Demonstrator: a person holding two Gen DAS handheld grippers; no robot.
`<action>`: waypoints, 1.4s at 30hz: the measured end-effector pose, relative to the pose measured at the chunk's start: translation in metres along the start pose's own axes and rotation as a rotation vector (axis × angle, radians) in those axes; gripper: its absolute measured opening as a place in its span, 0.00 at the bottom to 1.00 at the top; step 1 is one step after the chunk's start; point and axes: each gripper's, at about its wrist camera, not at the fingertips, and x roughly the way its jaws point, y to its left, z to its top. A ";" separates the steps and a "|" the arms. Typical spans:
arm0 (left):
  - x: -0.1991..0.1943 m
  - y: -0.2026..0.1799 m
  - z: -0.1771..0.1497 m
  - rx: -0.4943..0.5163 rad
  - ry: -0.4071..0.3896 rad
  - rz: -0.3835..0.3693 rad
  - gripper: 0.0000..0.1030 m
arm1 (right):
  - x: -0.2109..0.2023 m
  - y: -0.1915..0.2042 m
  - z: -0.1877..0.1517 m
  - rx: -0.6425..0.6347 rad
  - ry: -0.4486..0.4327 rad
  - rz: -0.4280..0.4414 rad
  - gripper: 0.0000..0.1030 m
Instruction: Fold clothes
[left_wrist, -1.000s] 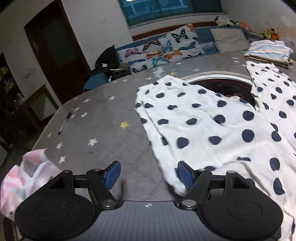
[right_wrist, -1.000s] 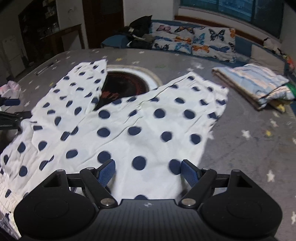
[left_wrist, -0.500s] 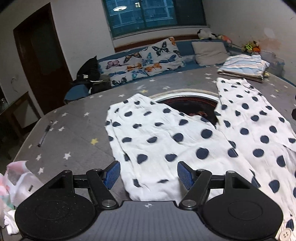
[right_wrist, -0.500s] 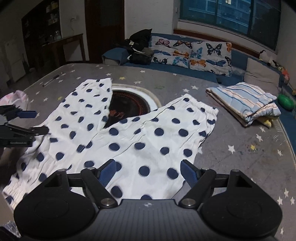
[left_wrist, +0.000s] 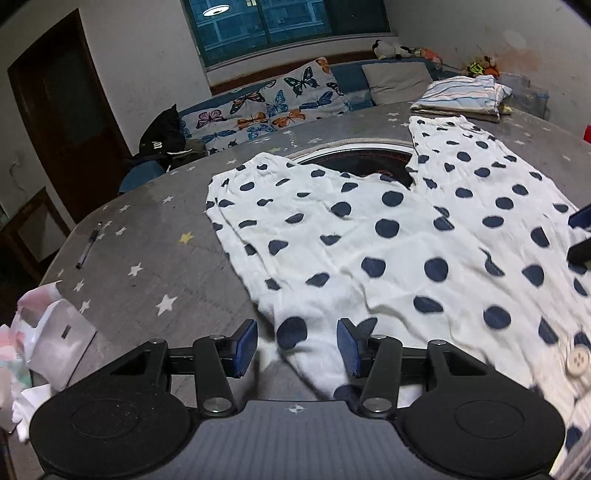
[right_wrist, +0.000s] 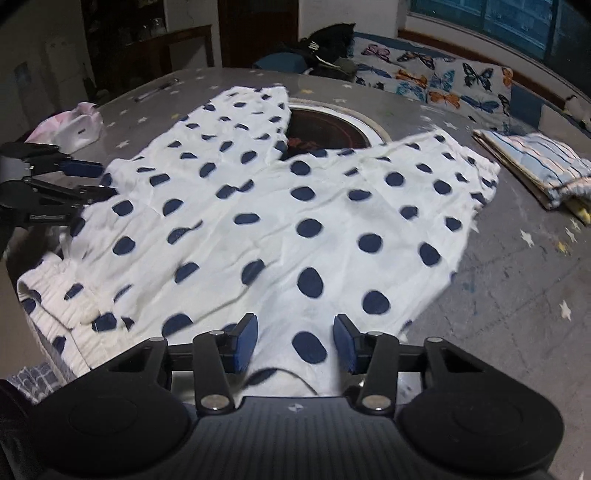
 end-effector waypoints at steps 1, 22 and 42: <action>-0.002 0.001 -0.002 0.003 0.002 0.002 0.50 | -0.002 -0.001 -0.001 -0.006 0.004 -0.005 0.45; -0.020 -0.014 -0.015 0.062 -0.016 -0.138 0.50 | -0.019 0.019 -0.019 -0.107 0.022 0.058 0.47; -0.033 -0.033 0.033 0.081 -0.114 -0.272 0.50 | -0.016 -0.033 0.041 -0.025 -0.073 0.013 0.50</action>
